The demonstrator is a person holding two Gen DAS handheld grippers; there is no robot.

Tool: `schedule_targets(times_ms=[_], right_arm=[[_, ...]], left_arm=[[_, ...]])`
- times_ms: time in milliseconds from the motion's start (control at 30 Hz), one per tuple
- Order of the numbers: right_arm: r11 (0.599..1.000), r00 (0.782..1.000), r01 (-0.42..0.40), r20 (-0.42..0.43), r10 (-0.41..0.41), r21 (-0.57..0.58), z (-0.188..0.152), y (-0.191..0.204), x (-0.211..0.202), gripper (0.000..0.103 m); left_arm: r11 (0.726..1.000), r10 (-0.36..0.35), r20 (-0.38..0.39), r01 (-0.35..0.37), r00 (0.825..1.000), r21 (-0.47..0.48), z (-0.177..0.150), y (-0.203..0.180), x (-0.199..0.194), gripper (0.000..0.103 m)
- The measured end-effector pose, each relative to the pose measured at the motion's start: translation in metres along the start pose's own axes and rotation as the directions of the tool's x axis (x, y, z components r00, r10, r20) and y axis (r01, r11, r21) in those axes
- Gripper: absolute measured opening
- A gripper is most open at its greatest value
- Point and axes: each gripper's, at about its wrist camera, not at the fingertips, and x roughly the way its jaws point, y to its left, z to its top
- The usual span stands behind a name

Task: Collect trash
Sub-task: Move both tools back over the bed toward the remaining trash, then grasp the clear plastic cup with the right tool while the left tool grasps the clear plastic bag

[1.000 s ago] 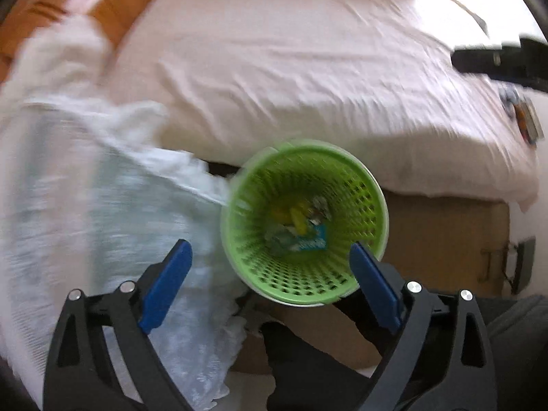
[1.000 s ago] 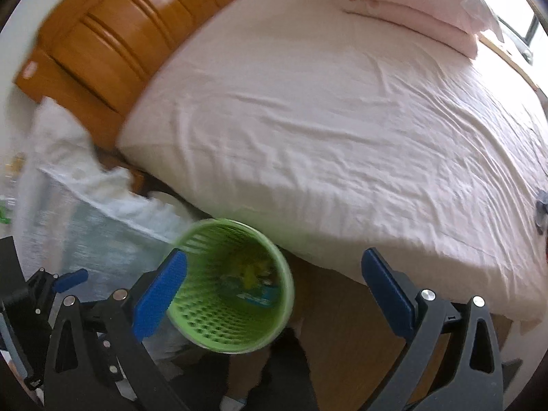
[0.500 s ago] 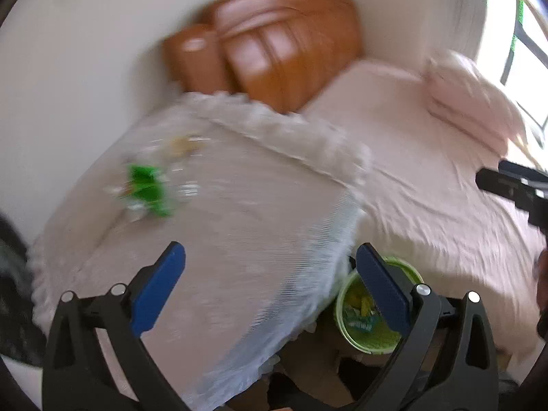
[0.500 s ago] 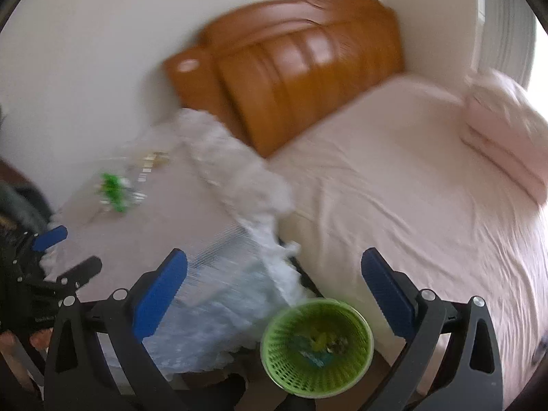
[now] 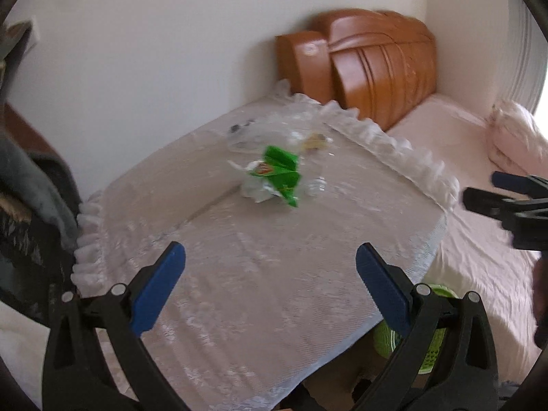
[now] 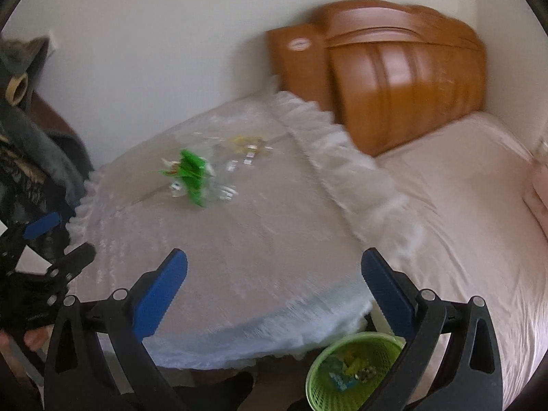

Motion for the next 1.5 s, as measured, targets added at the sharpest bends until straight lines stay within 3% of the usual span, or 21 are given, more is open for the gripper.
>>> schedule_targets(times_ms=[133,267,400,600,733,1000,1033,1133,1367,1500], right_arm=[[1.000,0.999,-0.020,-0.030,0.019,-0.024,0.032,0.029,0.058,0.101],[0.999,0.997,-0.011,-0.080,0.014,0.031,0.059,0.037,0.120,0.099],[0.993,0.989,0.025,-0.150,-0.008,0.111,0.077,0.034,0.186,0.086],[0.978,0.979,0.025,-0.204,0.018,0.206,0.084,0.031,0.229,0.082],[0.970,0.974,0.014,-0.222,0.042,0.245,0.087,0.032,0.240,0.074],[0.968,0.975,0.027,-0.220,0.030,0.251,0.098,0.032,0.246,0.073],[0.967,0.976,0.024,-0.217,0.032,0.252,0.098,0.032,0.247,0.067],[0.966,0.977,0.012,-0.208,0.043,0.260,0.098,0.031,0.245,0.067],[0.965,0.981,-0.014,-0.181,0.064,0.263,0.081,0.014,0.214,0.067],[0.960,0.985,-0.005,-0.166,0.054,0.281,0.055,-0.007,0.175,0.067]], left_arm=[[0.999,0.022,0.007,-0.022,1.000,-0.024,-0.003,0.025,0.000,0.096],[1.000,0.028,0.003,-0.027,1.000,-0.013,-0.004,0.036,0.007,0.096],[0.999,0.031,-0.005,-0.031,0.999,0.012,-0.005,0.044,0.015,0.096],[0.999,0.022,-0.013,-0.022,1.000,0.039,-0.007,0.051,0.024,0.096],[0.999,0.021,-0.017,-0.020,1.000,0.047,-0.006,0.054,0.028,0.096],[0.999,0.023,-0.026,-0.022,0.999,0.034,-0.005,0.056,0.032,0.096],[0.999,0.024,-0.027,-0.023,0.999,0.034,-0.006,0.056,0.032,0.096],[0.999,0.028,-0.033,-0.027,0.999,0.034,-0.007,0.056,0.033,0.096],[0.999,0.030,-0.032,-0.029,0.999,0.034,-0.001,0.057,0.036,0.096],[0.996,0.034,0.000,-0.034,0.999,0.077,0.015,0.045,0.037,0.096]])
